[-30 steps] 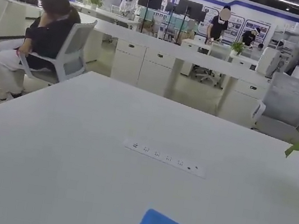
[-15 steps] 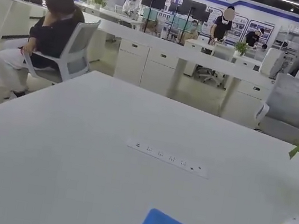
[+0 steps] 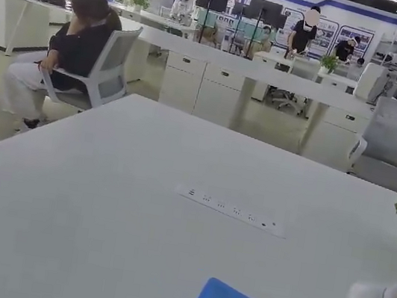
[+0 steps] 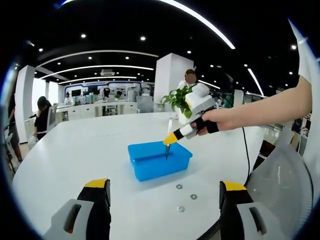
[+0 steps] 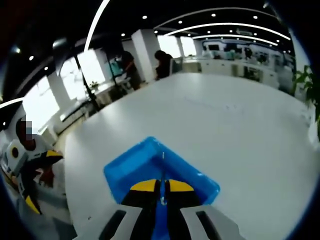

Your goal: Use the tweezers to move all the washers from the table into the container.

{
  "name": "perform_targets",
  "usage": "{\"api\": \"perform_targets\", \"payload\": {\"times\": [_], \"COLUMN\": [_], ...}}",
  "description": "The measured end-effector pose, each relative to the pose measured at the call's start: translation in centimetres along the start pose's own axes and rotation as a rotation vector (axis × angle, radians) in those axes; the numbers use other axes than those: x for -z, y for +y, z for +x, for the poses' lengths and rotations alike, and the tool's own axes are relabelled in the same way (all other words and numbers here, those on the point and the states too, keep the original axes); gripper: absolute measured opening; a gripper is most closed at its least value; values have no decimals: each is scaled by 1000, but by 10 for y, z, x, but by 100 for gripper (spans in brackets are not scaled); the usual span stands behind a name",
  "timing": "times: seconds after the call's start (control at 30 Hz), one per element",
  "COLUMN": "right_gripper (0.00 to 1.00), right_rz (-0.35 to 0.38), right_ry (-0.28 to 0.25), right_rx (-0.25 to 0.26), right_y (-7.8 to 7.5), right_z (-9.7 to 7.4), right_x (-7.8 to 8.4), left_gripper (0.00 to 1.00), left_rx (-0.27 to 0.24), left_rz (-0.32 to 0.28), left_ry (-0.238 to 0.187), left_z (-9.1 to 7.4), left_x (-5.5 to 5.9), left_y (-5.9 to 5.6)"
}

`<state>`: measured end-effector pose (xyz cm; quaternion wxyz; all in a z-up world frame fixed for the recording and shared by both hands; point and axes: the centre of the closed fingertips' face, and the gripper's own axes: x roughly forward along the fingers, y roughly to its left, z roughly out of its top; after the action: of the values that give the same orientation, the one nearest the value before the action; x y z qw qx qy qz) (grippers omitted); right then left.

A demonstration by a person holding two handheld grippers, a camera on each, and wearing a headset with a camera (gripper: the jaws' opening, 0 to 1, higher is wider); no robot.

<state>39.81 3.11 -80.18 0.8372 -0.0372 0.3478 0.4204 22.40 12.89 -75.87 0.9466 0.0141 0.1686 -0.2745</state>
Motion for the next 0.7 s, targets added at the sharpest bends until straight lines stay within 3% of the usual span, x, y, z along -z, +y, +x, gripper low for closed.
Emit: {"api": "perform_targets", "payload": {"times": [0.7], "right_gripper": [4], "right_rz": [-82], "right_ry": [23], "right_rx": [3], "right_y": [14], "right_z": [4], "right_x": [8], "left_gripper": [91], "left_rx": [4], "left_rz": [2], "left_ry": [9], "left_z": [-1], "left_x": [1], "left_y": [0]}}
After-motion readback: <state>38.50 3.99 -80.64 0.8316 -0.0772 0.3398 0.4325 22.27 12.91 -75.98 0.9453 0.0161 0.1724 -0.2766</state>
